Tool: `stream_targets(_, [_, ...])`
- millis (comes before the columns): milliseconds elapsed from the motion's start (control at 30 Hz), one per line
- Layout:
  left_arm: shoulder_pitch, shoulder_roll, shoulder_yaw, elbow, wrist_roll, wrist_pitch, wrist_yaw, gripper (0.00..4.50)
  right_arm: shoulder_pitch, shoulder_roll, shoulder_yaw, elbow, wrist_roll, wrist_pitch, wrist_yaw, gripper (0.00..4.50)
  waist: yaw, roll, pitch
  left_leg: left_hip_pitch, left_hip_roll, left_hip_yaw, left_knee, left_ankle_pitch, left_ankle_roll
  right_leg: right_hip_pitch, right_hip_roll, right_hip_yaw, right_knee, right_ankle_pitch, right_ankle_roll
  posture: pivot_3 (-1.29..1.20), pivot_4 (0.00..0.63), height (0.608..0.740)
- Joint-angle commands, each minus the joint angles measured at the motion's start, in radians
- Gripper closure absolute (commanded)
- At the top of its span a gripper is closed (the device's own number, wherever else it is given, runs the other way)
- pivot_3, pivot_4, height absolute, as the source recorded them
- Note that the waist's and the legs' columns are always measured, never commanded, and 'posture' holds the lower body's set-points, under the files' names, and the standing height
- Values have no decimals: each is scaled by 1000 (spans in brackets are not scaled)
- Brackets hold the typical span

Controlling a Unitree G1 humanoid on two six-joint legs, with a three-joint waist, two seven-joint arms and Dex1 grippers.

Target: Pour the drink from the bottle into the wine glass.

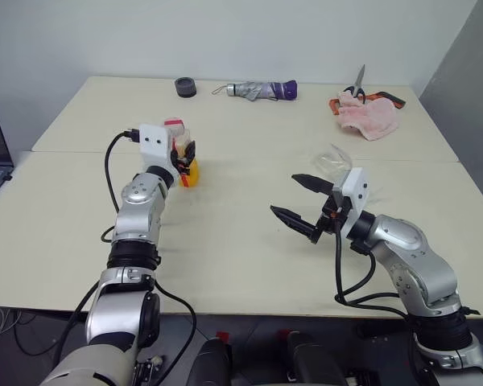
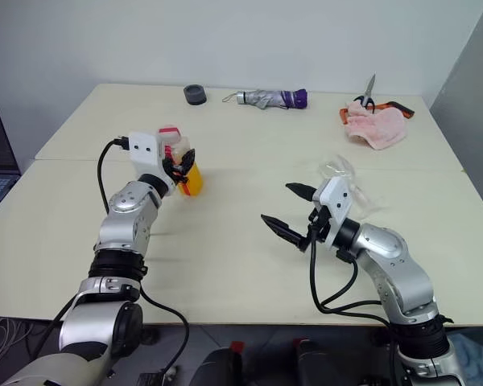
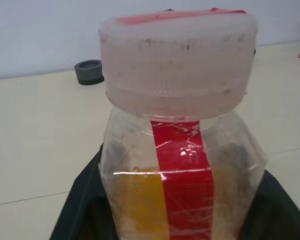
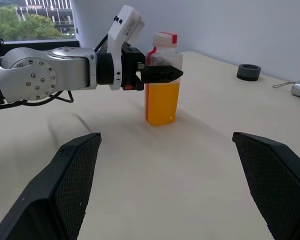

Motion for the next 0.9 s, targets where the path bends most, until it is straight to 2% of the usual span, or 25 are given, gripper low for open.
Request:
stream_targets(33, [-35, 16, 1, -18, 6, -23, 0, 2613, -8, -2, -12, -18, 11, -5, 2, 0, 0, 0, 0, 0, 0, 0, 0, 0, 0, 0, 0, 0, 0, 0, 0, 0, 150, 740])
stream_targets(367, [-4, 7, -1, -82, -23, -39, -49, 2614, -6, -2, -12, -24, 6, -9, 0, 0, 0, 0, 0, 0, 0, 0, 0, 0, 0, 0, 0, 0, 0, 0, 0, 0, 150, 740])
stream_targets(700, [95, 31, -84, -319, -175, 85, -423, 2630, 34, -36, -32, -67, 6, -12, 1, 0, 0, 0, 0, -1, 0, 0, 0, 0, 0, -1, 0, 0, 0, 0, 0, 0, 150, 740])
stream_targets(900, [148, 62, -163, -431, -215, 131, -604, 2630, 104, -60, -35, -105, -41, -66, -19, 0, -1, 0, 0, -1, 0, 0, 0, 0, 0, -1, 0, 0, 0, 0, 0, 0, 150, 740])
